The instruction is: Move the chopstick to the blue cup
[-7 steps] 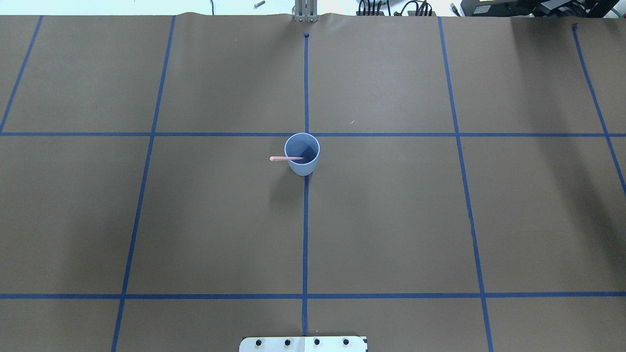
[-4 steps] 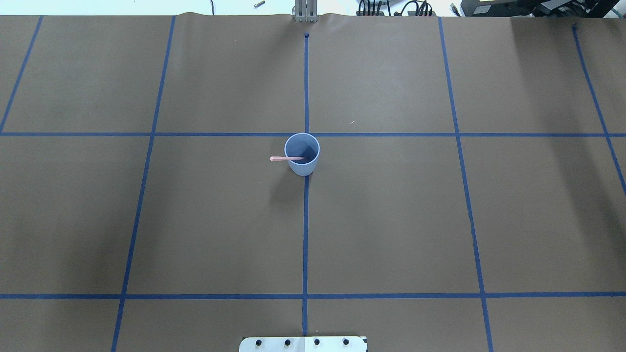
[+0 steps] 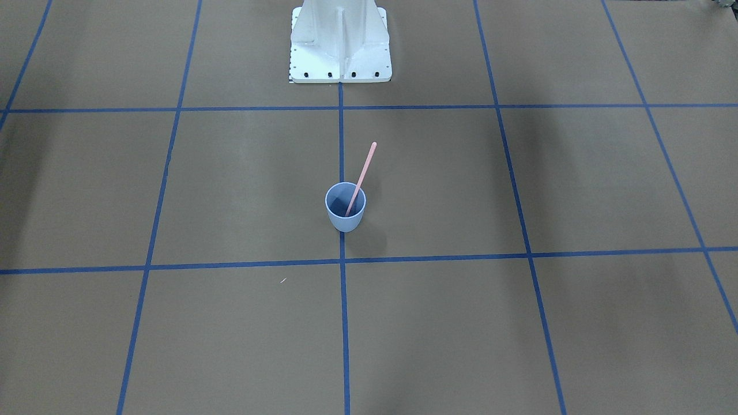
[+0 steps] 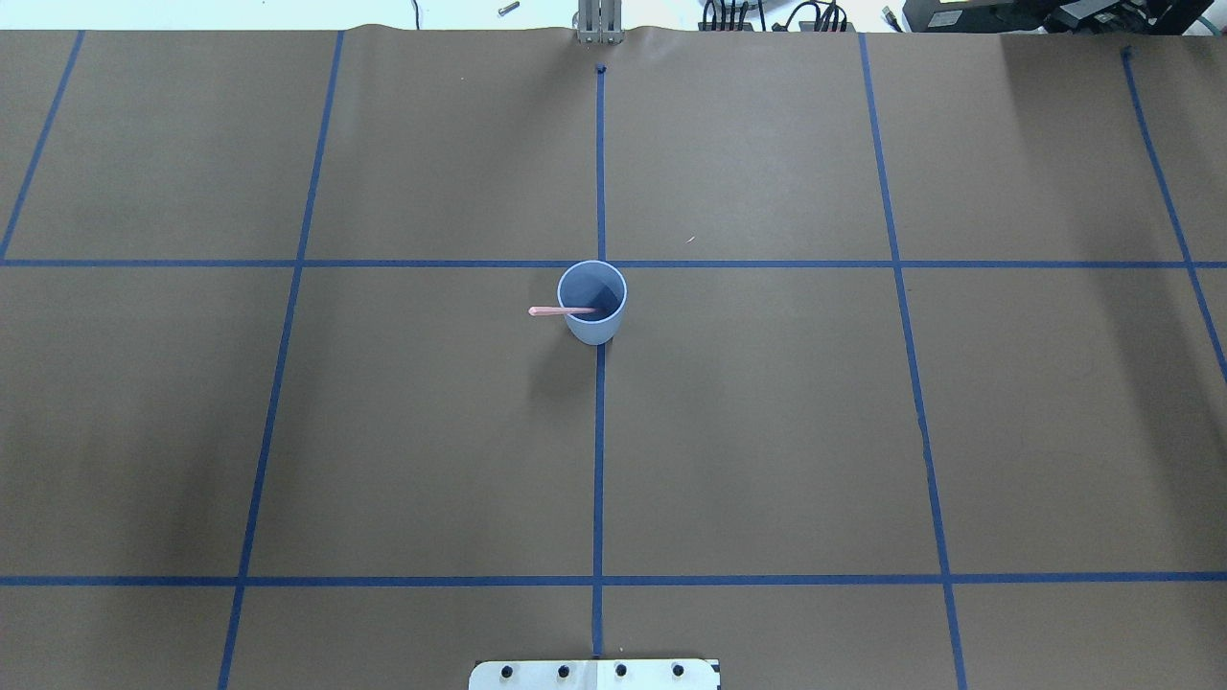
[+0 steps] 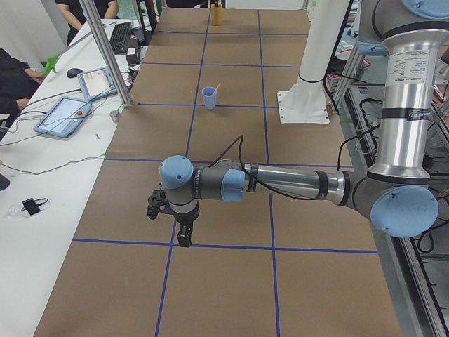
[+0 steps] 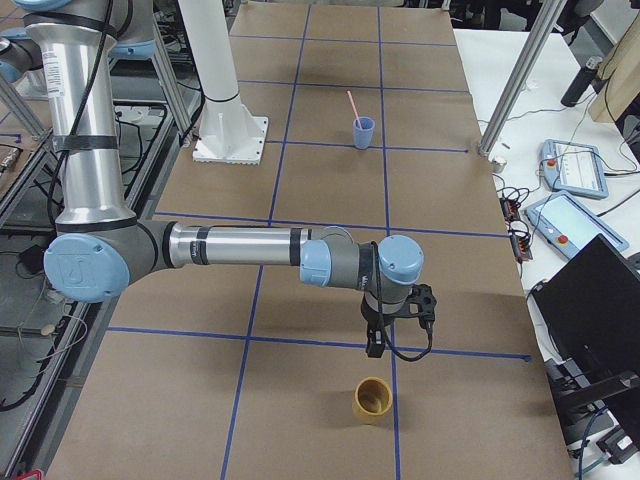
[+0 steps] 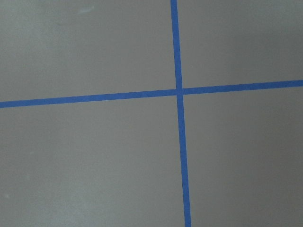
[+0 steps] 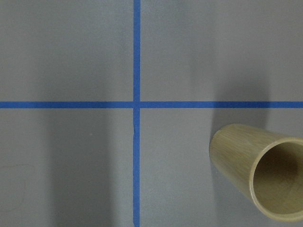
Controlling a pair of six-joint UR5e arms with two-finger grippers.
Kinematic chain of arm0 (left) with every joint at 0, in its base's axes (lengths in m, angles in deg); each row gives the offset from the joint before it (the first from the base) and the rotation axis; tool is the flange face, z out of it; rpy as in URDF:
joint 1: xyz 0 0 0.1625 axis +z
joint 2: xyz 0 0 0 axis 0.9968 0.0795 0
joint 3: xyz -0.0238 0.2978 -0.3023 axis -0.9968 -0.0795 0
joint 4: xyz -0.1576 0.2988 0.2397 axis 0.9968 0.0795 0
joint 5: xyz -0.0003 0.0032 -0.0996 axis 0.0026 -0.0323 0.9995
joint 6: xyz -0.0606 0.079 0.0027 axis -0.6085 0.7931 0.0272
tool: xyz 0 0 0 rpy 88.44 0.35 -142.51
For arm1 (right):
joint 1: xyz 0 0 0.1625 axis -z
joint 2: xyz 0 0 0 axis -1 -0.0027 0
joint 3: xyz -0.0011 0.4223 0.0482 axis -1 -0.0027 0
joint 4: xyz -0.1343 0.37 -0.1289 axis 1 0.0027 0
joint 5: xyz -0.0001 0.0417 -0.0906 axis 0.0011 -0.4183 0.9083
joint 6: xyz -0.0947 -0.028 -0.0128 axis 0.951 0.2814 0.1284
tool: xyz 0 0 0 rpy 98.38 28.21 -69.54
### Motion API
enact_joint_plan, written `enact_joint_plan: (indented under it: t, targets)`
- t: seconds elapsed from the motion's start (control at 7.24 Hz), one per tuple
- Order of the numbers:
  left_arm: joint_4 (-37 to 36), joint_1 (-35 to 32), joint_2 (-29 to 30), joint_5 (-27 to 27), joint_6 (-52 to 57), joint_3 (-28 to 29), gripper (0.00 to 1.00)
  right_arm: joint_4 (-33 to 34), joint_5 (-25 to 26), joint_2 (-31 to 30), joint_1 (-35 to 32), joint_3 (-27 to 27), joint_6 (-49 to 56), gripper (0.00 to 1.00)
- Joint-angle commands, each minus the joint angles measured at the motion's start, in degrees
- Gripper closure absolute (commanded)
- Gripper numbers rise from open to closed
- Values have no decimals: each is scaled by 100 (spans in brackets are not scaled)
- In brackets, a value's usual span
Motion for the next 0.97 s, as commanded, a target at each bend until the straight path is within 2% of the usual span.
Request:
enact_joint_plan:
  t: [0.0, 0.83]
  targets:
    - [-9, 0, -20, -6, 3, 11, 1, 0, -7, 6, -10, 17, -1, 0]
    - [-9, -9, -73, 3, 3, 11, 1, 0, -16, -11, -10, 88, -36, 0]
